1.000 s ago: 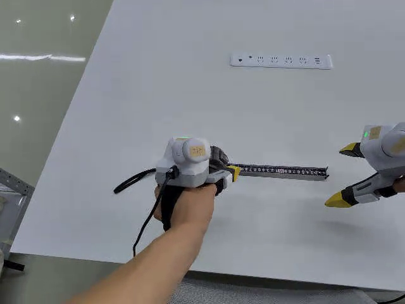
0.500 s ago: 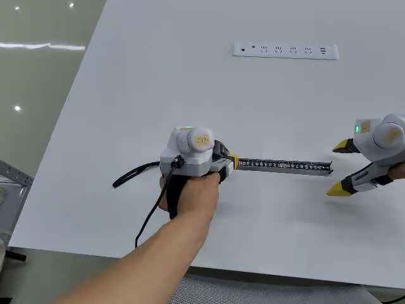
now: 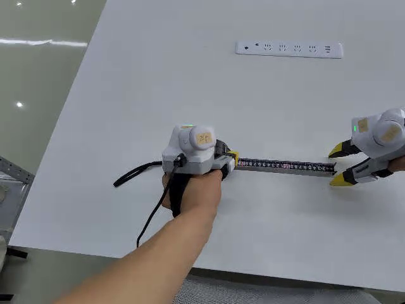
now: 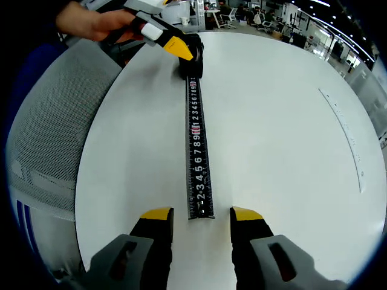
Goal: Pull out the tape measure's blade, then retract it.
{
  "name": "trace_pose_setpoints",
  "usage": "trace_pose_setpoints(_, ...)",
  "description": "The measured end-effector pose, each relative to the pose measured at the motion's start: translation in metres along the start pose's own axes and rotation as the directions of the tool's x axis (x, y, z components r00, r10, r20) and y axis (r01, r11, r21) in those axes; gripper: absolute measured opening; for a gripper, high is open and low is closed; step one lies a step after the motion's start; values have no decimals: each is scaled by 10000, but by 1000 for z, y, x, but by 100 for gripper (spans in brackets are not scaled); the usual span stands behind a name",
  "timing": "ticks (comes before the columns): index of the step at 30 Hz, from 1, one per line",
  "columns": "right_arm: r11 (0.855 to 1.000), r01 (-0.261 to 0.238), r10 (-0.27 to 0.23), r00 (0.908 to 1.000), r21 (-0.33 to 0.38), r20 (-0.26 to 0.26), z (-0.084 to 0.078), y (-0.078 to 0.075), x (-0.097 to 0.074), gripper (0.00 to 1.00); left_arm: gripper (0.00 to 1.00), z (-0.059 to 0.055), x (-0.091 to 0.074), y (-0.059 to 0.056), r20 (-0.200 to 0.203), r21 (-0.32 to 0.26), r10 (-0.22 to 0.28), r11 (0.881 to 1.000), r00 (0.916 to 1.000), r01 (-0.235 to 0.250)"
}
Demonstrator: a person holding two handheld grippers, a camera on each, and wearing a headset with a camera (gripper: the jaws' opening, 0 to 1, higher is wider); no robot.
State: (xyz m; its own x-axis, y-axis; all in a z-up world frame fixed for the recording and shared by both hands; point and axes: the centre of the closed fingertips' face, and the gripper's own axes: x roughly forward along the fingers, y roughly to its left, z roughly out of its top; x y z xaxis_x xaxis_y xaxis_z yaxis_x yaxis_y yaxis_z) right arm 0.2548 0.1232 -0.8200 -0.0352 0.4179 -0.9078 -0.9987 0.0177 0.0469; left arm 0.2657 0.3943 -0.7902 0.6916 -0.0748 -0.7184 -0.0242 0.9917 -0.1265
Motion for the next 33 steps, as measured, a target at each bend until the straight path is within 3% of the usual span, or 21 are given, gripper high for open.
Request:
trace_pose_setpoints(6, 9992, -161, 159, 9999, -358, -61, 1, 3, 2, 24, 79, -3, 2, 2, -72, -74, 26, 10000, 10000, -26)
trace_pose_setpoints(15, 9994, -118, 116, 9999, -323, -44, -1, 0, 1, 14, 76, -2, 2, 2, -30, -89, 19, 10000, 10000, -20)
trace_pose_setpoints(33, 9988, -195, 186, 9996, -446, -195, -1, 1, 2, 13, 70, 0, 2, -1, 146, -119, -27, 9999, 9999, 29)
